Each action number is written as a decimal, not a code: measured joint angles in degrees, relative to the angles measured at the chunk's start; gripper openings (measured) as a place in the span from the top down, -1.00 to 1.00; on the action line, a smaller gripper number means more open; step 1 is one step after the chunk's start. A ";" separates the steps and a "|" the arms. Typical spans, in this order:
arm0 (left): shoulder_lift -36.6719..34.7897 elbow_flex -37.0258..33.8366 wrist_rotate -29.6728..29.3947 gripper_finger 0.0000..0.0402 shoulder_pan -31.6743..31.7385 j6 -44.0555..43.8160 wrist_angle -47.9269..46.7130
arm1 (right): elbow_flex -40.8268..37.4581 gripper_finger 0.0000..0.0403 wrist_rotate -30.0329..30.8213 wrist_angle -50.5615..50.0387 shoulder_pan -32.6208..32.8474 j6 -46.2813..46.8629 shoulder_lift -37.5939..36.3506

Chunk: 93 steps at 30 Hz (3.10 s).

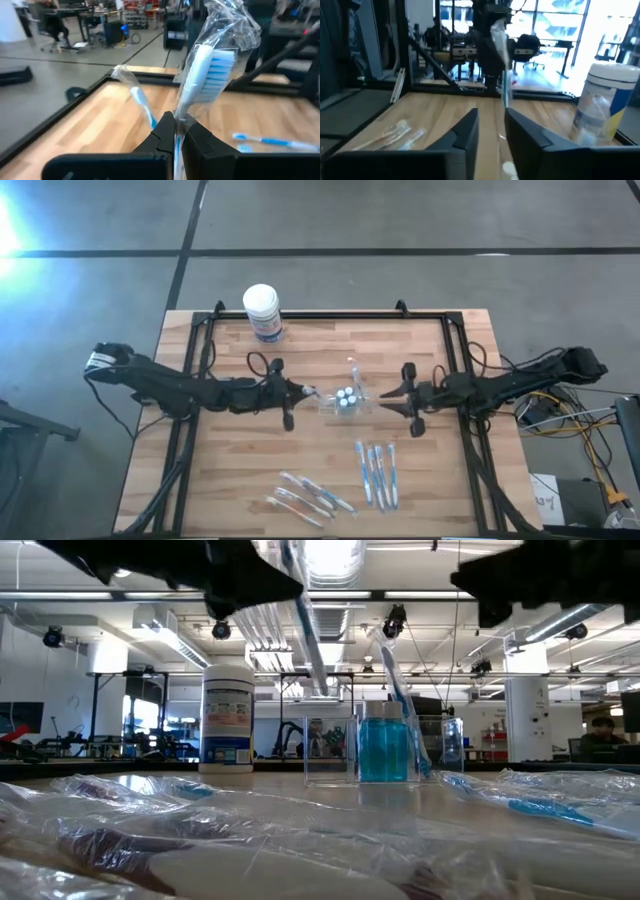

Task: Pick & Place toothbrushing station
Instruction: Put the blue toothbrush into the transparent organizer

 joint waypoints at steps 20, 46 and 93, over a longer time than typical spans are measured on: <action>14.41 -0.77 10.66 0.95 10.15 -13.03 7.97 | -7.47 0.96 0.14 7.72 -0.02 -0.92 -1.44; 14.94 -0.65 10.81 0.38 12.99 -20.08 6.87 | -7.37 0.96 0.09 7.66 -0.02 -0.71 -1.43; -27.39 -26.91 12.87 0.98 -3.23 -5.33 -1.24 | -7.31 0.96 -7.67 4.71 -0.02 4.08 2.34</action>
